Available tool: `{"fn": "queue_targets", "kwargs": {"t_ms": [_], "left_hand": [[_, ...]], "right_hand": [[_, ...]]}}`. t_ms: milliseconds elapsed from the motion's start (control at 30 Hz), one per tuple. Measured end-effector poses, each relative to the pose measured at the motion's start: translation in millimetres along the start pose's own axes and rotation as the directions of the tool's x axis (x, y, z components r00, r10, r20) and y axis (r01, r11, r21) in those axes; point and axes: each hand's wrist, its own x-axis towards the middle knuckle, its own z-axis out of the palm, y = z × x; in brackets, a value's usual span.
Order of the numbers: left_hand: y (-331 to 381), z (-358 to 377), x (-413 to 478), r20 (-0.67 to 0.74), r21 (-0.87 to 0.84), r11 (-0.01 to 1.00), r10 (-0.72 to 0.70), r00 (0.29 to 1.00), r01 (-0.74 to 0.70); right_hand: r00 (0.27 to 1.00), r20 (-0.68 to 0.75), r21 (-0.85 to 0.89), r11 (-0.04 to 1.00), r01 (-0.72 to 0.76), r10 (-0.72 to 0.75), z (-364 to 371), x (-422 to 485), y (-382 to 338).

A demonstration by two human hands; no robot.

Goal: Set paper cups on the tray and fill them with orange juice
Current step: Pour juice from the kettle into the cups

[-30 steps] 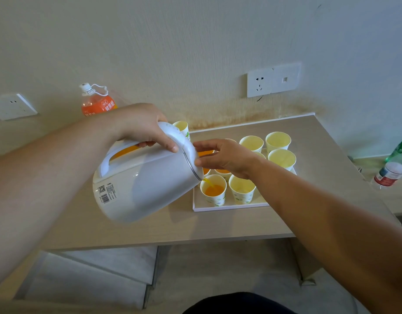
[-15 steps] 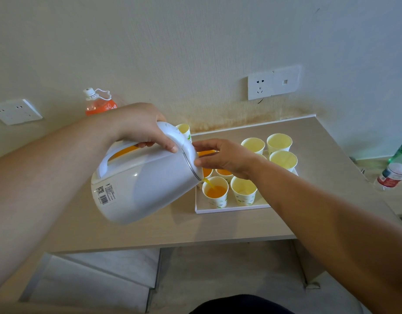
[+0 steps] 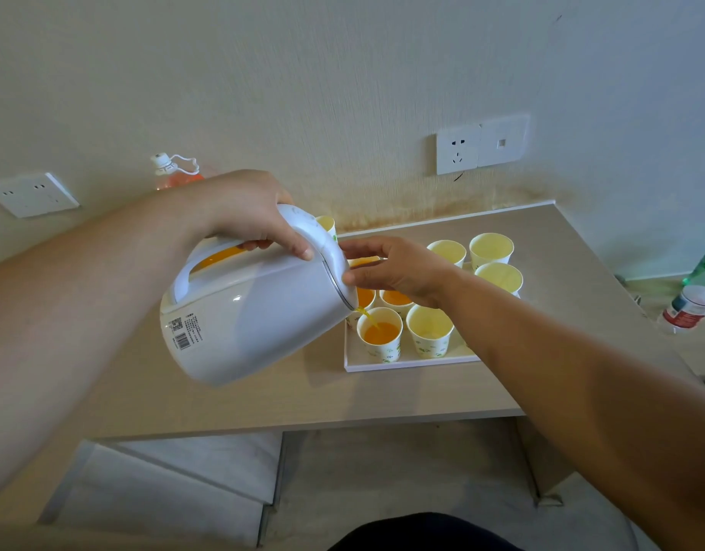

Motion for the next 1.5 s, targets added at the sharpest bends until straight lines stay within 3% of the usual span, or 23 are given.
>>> {"fn": "queue_targets", "kwargs": {"t_ms": [1500], "left_hand": [[7,-10,2,-0.005,0.073,0.997,0.020,1.000,-0.019]], "right_hand": [[0.999,-0.028,-0.001,1.000,0.031,-0.031,4,-11,-13]]}}
